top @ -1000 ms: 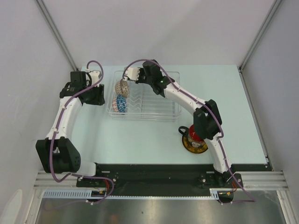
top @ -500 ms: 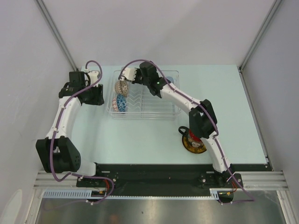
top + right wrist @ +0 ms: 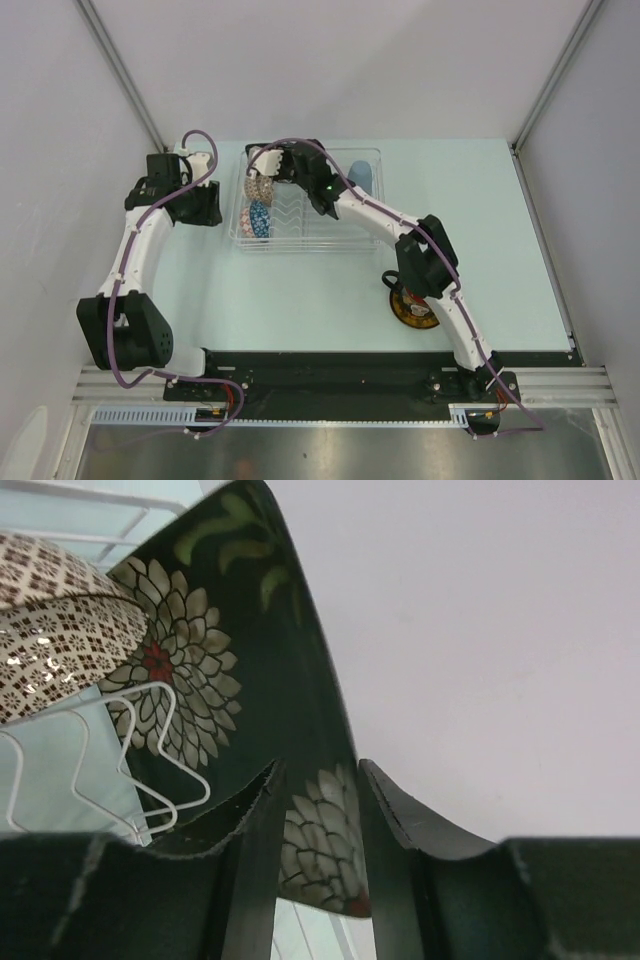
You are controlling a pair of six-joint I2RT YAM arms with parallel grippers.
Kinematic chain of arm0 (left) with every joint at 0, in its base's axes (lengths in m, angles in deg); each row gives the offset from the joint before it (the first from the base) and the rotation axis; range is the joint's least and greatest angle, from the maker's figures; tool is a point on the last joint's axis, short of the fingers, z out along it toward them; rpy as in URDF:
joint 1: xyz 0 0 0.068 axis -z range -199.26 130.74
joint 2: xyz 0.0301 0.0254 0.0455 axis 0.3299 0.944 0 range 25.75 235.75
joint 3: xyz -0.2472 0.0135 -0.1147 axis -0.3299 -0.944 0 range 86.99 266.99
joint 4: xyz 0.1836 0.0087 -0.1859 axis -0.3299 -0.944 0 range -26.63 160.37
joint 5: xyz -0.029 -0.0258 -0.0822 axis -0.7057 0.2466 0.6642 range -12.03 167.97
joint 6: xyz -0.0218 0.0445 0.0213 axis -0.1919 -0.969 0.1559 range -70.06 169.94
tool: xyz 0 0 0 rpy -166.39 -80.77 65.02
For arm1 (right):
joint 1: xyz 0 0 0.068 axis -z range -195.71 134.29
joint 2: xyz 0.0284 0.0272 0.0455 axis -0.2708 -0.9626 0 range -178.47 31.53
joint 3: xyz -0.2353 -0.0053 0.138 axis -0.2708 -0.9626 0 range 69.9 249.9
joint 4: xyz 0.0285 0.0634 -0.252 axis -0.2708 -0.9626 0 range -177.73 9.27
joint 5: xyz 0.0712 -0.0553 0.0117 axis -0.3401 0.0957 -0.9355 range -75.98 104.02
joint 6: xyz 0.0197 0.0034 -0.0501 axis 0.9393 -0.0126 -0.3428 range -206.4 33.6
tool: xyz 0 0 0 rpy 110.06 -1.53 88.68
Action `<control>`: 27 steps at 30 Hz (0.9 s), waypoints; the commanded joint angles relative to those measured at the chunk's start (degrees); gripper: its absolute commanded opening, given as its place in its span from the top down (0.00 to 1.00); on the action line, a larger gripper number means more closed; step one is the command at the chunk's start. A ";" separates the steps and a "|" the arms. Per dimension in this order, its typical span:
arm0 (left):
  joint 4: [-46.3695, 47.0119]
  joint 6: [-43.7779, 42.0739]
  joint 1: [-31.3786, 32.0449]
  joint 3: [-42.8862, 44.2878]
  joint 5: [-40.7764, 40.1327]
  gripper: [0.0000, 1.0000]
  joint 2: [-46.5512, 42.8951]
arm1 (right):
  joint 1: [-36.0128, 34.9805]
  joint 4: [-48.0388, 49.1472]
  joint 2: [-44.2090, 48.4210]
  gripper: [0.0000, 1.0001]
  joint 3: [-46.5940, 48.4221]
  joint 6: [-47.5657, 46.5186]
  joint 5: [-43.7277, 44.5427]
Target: Load the mixed dishes into the dish rack
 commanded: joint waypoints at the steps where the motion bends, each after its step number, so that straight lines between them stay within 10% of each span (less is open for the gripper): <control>1: 0.47 -0.60 -0.63 -0.02 2.01 0.44 -0.26 | -1.38 6.25 1.47 0.60 -1.44 -0.78 1.56; 15: 0.99 -0.33 -0.72 -0.28 2.19 0.44 -0.61 | -1.47 10.28 7.36 0.53 -7.15 0.54 7.35; 27: 0.82 -1.12 -0.19 4.11 2.72 0.43 -1.31 | -1.03 -3.99 29.38 0.13 -16.37 23.62 28.45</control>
